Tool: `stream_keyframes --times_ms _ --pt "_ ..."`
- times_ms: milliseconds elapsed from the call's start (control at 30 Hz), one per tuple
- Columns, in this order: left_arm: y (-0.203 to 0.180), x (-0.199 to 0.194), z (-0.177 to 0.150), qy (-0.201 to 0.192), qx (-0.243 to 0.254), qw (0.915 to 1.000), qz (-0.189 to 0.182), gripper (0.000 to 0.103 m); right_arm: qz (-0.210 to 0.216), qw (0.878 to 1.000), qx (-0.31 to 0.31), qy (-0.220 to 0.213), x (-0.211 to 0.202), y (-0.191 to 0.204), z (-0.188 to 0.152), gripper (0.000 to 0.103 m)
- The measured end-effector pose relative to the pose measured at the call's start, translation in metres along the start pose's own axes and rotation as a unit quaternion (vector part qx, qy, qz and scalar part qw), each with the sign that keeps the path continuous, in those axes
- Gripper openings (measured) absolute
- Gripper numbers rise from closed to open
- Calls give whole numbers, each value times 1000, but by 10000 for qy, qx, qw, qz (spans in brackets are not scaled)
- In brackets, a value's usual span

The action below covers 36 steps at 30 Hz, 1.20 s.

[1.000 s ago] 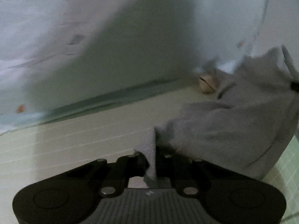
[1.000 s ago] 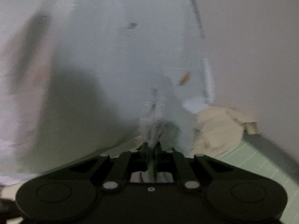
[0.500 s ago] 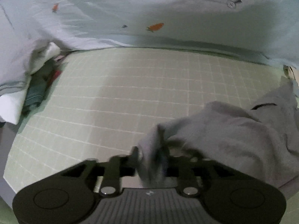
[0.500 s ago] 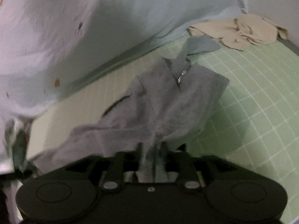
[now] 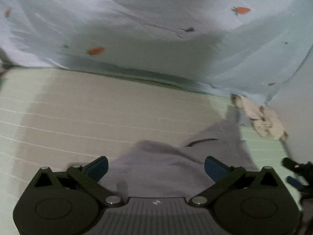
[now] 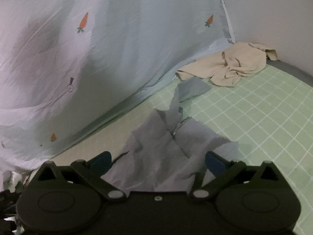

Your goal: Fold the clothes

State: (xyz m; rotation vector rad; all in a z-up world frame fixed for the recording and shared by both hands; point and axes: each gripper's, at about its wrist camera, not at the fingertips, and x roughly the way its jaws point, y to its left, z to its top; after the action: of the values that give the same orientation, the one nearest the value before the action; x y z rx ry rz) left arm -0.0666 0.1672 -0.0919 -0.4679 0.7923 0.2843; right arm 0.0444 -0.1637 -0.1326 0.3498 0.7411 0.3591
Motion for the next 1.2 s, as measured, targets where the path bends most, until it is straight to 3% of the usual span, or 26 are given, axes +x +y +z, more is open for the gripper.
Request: stream_keyframes --times_ms 67,233,400,600,667,733,833,900,967,1000,1067,1200 --pt "-8 12 3 67 -46 9997 -235 103 -69 10000 27 5 6 -8 7 103" --pt "-47 37 3 55 717 9974 9 102 -313 9994 -9 117 29 -29 21 103" --pt "-80 71 19 149 1200 9927 -48 98 -477 9979 -236 361 69 -50 39 103" --pt "-120 152 38 621 1338 9887 -250 98 -565 9886 -1027 949 135 -65 48 103" --pt "-128 185 38 956 1381 9850 -383 98 -604 9826 -1279 1202 151 -67 45 103" --pt "-134 215 34 1280 1452 9801 -436 92 -630 9758 -1507 1452 167 -68 42 100" --pt "-136 241 23 1604 1516 9745 -407 64 -444 9727 -1525 1692 173 -72 37 84" --pt "-135 248 17 1658 1466 9741 -460 46 -319 9712 -1607 1728 172 -70 34 66" --pt "-131 246 15 1554 1335 9778 -431 31 -187 9701 -1640 1779 171 -69 33 9" --pt "-129 244 16 1507 1314 9790 -388 24 -61 9717 -1488 1831 171 -70 34 4" --pt "-127 242 22 1347 1370 9811 -242 18 56 9779 -1238 1683 171 -67 36 4" --pt "-121 241 47 955 1481 9842 170 13 45 9755 -1869 1159 180 -31 48 3"
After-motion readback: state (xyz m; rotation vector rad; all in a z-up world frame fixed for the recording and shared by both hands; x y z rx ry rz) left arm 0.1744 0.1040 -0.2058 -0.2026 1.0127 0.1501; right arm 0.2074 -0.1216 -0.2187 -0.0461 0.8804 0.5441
